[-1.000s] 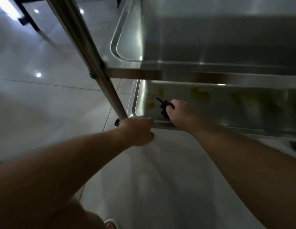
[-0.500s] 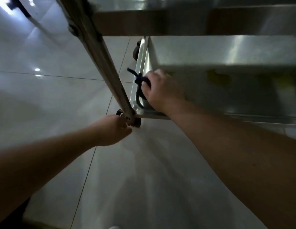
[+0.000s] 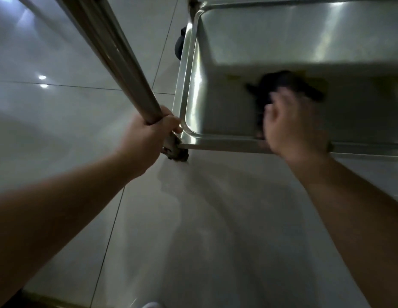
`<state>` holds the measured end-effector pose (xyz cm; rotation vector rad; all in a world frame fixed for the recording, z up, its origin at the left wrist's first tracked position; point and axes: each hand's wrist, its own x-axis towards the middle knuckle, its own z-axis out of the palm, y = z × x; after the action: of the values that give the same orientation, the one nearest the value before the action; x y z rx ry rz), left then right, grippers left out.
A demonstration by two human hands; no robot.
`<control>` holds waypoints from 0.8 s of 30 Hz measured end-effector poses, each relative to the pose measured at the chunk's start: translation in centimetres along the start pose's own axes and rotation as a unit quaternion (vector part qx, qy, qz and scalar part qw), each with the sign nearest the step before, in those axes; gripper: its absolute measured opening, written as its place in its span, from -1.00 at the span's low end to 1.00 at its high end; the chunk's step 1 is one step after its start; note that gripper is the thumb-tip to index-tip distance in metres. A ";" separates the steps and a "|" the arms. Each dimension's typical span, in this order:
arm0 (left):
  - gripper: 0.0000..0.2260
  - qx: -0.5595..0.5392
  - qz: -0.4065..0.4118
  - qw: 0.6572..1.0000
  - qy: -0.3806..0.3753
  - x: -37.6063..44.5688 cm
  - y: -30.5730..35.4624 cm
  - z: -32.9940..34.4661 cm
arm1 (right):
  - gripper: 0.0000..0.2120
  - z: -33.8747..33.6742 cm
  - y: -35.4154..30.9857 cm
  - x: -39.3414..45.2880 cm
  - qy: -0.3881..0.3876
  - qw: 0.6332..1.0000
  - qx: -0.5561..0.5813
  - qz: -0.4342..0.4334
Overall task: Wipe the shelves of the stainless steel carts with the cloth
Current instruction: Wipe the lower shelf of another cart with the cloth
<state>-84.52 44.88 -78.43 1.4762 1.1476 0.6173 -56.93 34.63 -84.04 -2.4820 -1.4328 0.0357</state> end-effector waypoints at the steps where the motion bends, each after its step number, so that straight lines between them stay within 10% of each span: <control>1: -0.90 -0.012 0.006 1.000 0.007 -0.1 -0.2 0.2 | -0.51 -0.4 1.6 -0.1 0.018 0.997 -0.006 0.076; 5: -0.88 -0.052 0.031 0.998 0.035 -0.3 -0.8 1.1 | -0.50 -0.3 -0.6 0.1 0.011 0.982 -0.009 0.187; 13: -0.91 -0.070 0.055 0.996 0.028 0.0 -1.3 1.2 | -0.51 2.4 -14.1 6.9 -0.223 0.929 0.043 -0.291; 24: -0.86 -0.058 0.079 0.995 0.013 0.4 -2.1 1.0 | -0.44 2.2 -11.4 18.4 -0.203 0.979 -0.021 -0.010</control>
<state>-84.12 44.59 -80.71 1.4708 1.0042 0.8017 -57.62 56.18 -81.25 -2.5972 -1.6229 0.5414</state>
